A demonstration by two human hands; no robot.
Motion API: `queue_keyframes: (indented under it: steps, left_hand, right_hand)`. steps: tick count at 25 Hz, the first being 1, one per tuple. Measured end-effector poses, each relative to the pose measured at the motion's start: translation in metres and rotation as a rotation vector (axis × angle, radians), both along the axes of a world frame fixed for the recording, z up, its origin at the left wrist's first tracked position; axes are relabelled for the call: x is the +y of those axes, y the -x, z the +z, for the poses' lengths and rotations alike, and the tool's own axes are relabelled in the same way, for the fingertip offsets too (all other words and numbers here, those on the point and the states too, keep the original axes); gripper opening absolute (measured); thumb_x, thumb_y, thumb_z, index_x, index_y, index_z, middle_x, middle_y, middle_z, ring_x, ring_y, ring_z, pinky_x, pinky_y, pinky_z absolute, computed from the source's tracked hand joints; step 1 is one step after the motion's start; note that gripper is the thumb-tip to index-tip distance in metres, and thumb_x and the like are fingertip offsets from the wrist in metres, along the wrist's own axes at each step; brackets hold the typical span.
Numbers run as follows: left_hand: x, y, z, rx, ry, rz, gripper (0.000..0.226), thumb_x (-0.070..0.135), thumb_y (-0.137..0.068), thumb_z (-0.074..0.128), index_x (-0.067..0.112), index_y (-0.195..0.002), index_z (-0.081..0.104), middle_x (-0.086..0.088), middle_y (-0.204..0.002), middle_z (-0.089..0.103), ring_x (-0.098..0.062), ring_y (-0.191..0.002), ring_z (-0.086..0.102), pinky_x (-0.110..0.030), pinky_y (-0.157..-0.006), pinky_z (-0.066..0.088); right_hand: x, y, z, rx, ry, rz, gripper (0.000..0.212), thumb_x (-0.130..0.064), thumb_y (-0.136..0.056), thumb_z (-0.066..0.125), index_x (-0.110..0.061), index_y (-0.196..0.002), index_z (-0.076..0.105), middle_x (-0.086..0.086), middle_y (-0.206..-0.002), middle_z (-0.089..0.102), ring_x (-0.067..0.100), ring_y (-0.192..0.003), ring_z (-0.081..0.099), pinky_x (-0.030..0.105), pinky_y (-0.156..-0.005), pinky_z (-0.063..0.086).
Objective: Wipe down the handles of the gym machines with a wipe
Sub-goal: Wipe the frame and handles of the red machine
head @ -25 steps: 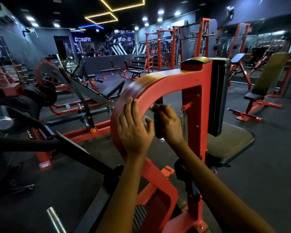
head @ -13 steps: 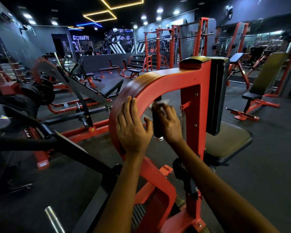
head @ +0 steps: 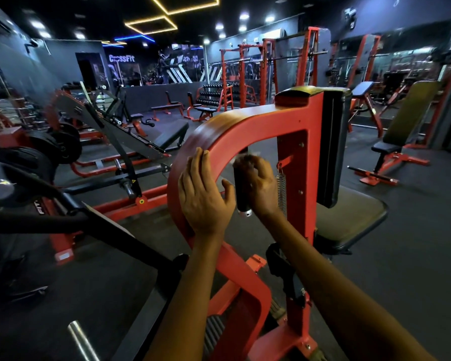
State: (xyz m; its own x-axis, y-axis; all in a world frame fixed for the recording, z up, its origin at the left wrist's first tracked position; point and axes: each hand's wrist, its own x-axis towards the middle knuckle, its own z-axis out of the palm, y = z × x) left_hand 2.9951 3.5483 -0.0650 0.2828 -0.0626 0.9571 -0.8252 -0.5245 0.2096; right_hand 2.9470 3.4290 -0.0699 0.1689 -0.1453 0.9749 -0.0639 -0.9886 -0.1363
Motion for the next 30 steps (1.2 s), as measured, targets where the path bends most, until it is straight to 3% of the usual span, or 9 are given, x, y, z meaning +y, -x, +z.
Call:
queue_keyframes:
  steps: [2, 5, 11, 13, 17, 20, 22, 25, 30]
  left_hand:
    - [0.0, 0.0, 0.001, 0.001, -0.001, -0.003, 0.076, 0.021, -0.065, 0.073, 0.003, -0.134, 0.048, -0.012, -0.137, 0.053, -0.025, -0.123, 0.042, -0.037, -0.1, 0.034]
    - [0.0, -0.001, -0.001, 0.002, 0.003, -0.008, 0.075, 0.022, -0.067, 0.072, 0.004, -0.135, 0.045, -0.012, -0.137, 0.052, -0.025, -0.124, 0.042, -0.038, -0.1, 0.035]
    - [-0.002, 0.001, 0.0, 0.013, 0.037, -0.028, 0.079, 0.021, -0.062, 0.074, 0.006, -0.134, 0.046, -0.012, -0.135, 0.054, -0.024, -0.123, 0.043, -0.038, -0.1, 0.036]
    - [-0.002, 0.001, 0.0, 0.007, 0.044, -0.03, 0.08, 0.022, -0.063, 0.075, 0.007, -0.135, 0.042, -0.012, -0.135, 0.054, -0.024, -0.123, 0.042, -0.037, -0.1, 0.035]
    - [-0.002, 0.0, -0.001, -0.001, 0.046, -0.033, 0.08, 0.022, -0.065, 0.074, 0.009, -0.136, 0.038, -0.012, -0.136, 0.053, -0.024, -0.124, 0.041, -0.036, -0.101, 0.033]
    - [-0.003, 0.0, -0.002, 0.005, 0.044, -0.033, 0.08, 0.022, -0.066, 0.073, 0.009, -0.137, 0.038, -0.012, -0.137, 0.052, -0.024, -0.125, 0.041, -0.038, -0.101, 0.035]
    - [-0.004, -0.001, -0.002, 0.008, 0.042, -0.035, 0.078, 0.024, -0.067, 0.073, 0.009, -0.136, 0.04, -0.011, -0.137, 0.052, -0.024, -0.126, 0.042, -0.039, -0.1, 0.037]
    - [-0.004, -0.002, -0.002, 0.005, 0.051, -0.036, 0.076, 0.024, -0.067, 0.072, 0.007, -0.135, 0.043, -0.011, -0.137, 0.052, -0.024, -0.125, 0.043, -0.038, -0.101, 0.035]
    - [-0.003, -0.001, -0.002, -0.005, 0.042, -0.018, 0.075, 0.024, -0.068, 0.071, 0.007, -0.135, 0.042, -0.012, -0.136, 0.053, -0.024, -0.125, 0.041, -0.036, -0.102, 0.033]
  right_hand:
    - [0.005, 0.008, -0.034, 0.09, 0.11, -0.017, 0.043, 0.006, -0.075, 0.066, -0.012, -0.111, 0.049, 0.008, -0.106, 0.05, 0.028, -0.083, 0.048, 0.033, -0.055, 0.04]
    - [0.006, 0.022, -0.059, 0.261, 0.08, 0.015, 0.025, -0.004, -0.08, 0.06, -0.015, -0.101, 0.052, 0.007, -0.102, 0.055, 0.03, -0.078, 0.057, 0.034, -0.042, 0.046]
    - [0.014, 0.011, 0.013, 0.119, -0.204, 0.008, 0.026, 0.004, -0.082, 0.059, -0.001, -0.107, 0.065, 0.013, -0.11, 0.056, 0.017, -0.095, 0.045, 0.027, -0.078, 0.041]
    - [0.012, 0.01, 0.0, 0.138, -0.108, 0.002, 0.026, 0.005, -0.08, 0.054, 0.001, -0.104, 0.065, 0.007, -0.108, 0.05, 0.022, -0.093, 0.047, 0.028, -0.075, 0.043]
    - [0.005, 0.015, -0.077, 0.283, 0.053, -0.018, 0.032, 0.001, -0.08, 0.065, -0.013, -0.106, 0.054, 0.007, -0.099, 0.054, 0.024, -0.08, 0.051, 0.033, -0.042, 0.042]
    - [0.002, 0.017, -0.092, 0.345, -0.013, 0.003, 0.023, -0.005, -0.082, 0.065, -0.01, -0.104, 0.062, 0.009, -0.098, 0.058, 0.025, -0.08, 0.058, 0.034, -0.042, 0.046]
    - [0.003, 0.012, -0.064, 0.235, -0.117, 0.047, 0.02, -0.015, -0.087, 0.059, -0.008, -0.104, 0.067, 0.011, -0.099, 0.059, 0.027, -0.075, 0.061, 0.035, -0.045, 0.048]
    - [0.003, 0.005, -0.018, 0.071, -0.127, 0.01, 0.026, -0.011, -0.084, 0.064, -0.008, -0.11, 0.066, 0.014, -0.103, 0.061, 0.028, -0.074, 0.061, 0.033, -0.049, 0.048]
    - [0.004, 0.012, -0.062, 0.143, -0.097, 0.049, 0.024, -0.014, -0.086, 0.059, -0.012, -0.109, 0.065, 0.006, -0.106, 0.054, 0.026, -0.075, 0.061, 0.036, -0.05, 0.052]
